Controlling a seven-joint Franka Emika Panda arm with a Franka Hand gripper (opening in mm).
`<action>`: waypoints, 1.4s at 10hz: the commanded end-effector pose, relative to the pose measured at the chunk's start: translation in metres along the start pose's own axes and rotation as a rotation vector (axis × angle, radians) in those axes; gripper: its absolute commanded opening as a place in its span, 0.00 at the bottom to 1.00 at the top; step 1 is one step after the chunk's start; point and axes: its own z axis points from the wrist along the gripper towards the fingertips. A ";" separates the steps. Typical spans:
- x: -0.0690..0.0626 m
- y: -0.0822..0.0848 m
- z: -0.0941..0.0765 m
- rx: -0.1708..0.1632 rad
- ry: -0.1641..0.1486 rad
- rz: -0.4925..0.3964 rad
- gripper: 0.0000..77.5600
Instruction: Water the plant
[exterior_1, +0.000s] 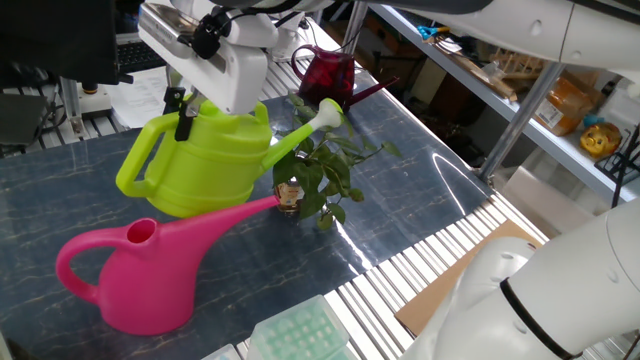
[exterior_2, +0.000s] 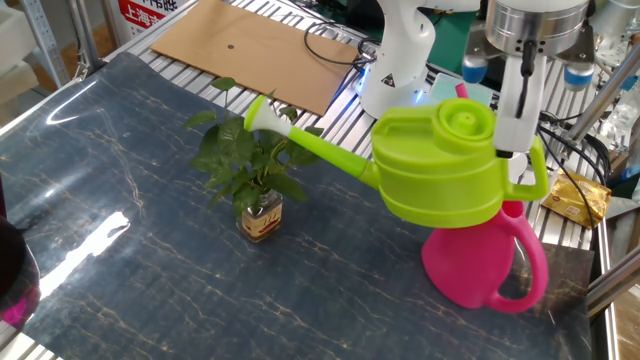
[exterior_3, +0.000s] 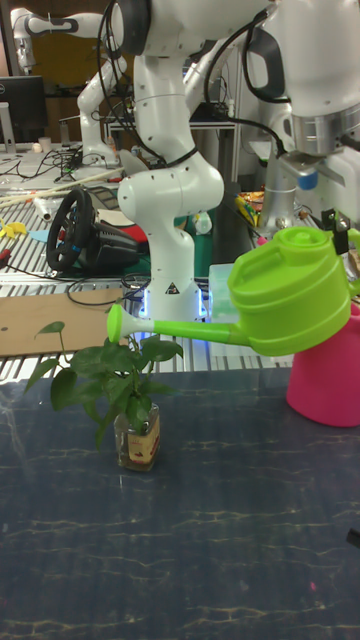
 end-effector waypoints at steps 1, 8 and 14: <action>0.001 0.000 -0.002 -0.011 -0.004 -0.010 0.02; 0.001 0.000 -0.002 -0.066 0.010 -0.035 0.02; 0.011 -0.005 -0.023 -0.038 0.050 0.012 0.02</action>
